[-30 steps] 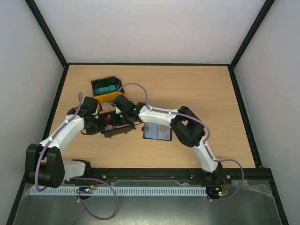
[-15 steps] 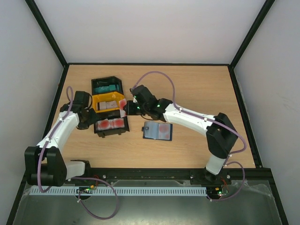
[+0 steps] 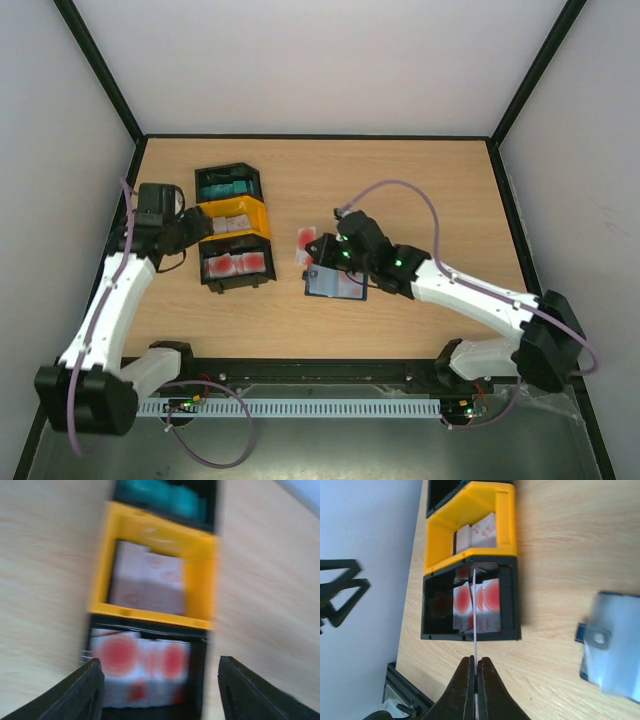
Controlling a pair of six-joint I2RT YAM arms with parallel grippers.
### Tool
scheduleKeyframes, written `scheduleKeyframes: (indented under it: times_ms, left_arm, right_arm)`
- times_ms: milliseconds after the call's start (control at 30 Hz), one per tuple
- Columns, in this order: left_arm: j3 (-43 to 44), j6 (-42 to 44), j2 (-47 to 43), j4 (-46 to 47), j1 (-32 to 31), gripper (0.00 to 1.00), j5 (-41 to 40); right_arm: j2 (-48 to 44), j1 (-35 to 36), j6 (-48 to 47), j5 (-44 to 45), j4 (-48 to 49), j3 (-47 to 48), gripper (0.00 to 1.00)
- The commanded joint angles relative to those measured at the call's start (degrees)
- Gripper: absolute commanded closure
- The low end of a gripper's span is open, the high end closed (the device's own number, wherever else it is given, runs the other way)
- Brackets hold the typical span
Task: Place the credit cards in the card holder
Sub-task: Pick up the credit card from the storage box.
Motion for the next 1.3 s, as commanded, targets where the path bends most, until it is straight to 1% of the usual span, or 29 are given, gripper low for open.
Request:
scheduleKeyframes:
  times_ms: [0, 67, 133, 233, 367, 400, 500, 533, 567, 700, 767, 800, 900, 933, 1033, 1067, 1167, 1267]
  left_arm:
    - [-2.5, -5.1, -7.1, 6.7, -4.3, 0.33, 19.1]
    - [-6.5, -9.9, -9.9, 12.3, -8.1, 0.27, 23.3]
    - [-10.5, -15.1, -12.4, 18.3, -13.1, 0.20, 24.4]
    - [-15.5, -22.9, -12.6, 27.4, -21.3, 0.17, 24.9]
    - [-18.8, -29.4, -7.9, 38.9, -31.1, 0.14, 24.4]
    - [-18.9, -30.3, -6.1, 40.7, -33.9, 0.14, 23.9]
    - [-17.8, -31.4, -0.1, 43.1, -37.7, 0.14, 22.6]
    - [-17.2, -31.6, 1.6, 43.3, -38.2, 0.16, 22.4]
    - [-16.8, -32.3, 2.8, 43.5, -38.4, 0.20, 21.7]
    - [-16.9, -33.8, 4.2, 47.6, -38.6, 0.31, 20.2]
    - [-17.7, -34.5, 6.2, 51.0, -37.9, 0.40, 23.1]
    - [-19.1, -35.7, 7.5, 54.8, -37.7, 0.44, 26.4]
    - [-21.3, -39.6, 11.1, 65.7, -37.3, 0.47, 32.9]
    - [-21.3, -40.1, 12.0, 68.0, -36.9, 0.47, 34.4]
    - [-19.9, -40.5, 13.3, 70.8, -35.1, 0.48, 37.6]
    - [-19.7, -40.6, 13.3, 71.1, -34.7, 0.52, 37.9]
    - [-20.5, -40.3, 13.3, 72.3, -34.3, 0.71, 37.7]
    - [-21.8, -41.6, 15.0, 75.8, -33.8, 0.84, 40.1]
  right_arm:
    - [-7.3, -3.1, 10.5, -5.5, 7.8, -10.1, 0.98]
    - [-9.9, -6.1, 14.2, -10.2, 11.8, -15.7, 0.98]
    - [-11.8, -9.5, 17.1, -14.6, 16.1, -20.2, 0.98]
    - [-13.8, -12.2, 19.0, -20.6, 20.7, -24.3, 0.98]
    - [-16.7, -13.5, 18.0, -23.2, 22.3, -27.1, 0.98]
    - [-17.3, -13.9, 17.9, -24.0, 22.9, -28.4, 0.98]
    - [-18.8, -14.8, 17.3, -26.5, 25.3, -30.8, 0.98]
    - [-19.3, -15.1, 17.1, -27.1, 26.2, -31.3, 0.98]
    - [-19.8, -15.2, 16.9, -27.8, 27.0, -31.9, 0.98]
    - [-22.2, -15.7, 16.1, -29.4, 30.1, -32.9, 0.98]
    - [-22.8, -15.9, 15.7, -29.8, 31.1, -33.0, 0.98]
    - [-22.8, -16.4, 15.7, -30.2, 31.7, -33.2, 0.98]
    - [-22.1, -17.2, 16.5, -32.5, 35.7, -34.0, 0.98]
    - [-21.6, -17.3, 16.7, -33.3, 36.9, -33.9, 0.98]
    - [-19.9, -17.6, 17.0, -33.8, 38.7, -33.6, 0.98]
    - [-19.3, -17.6, 17.3, -34.2, 40.0, -33.7, 0.98]
    - [-17.8, -17.6, 19.1, -35.0, 43.8, -34.7, 0.98]
    - [-16.7, -17.6, 18.9, -35.2, 44.3, -34.9, 0.98]
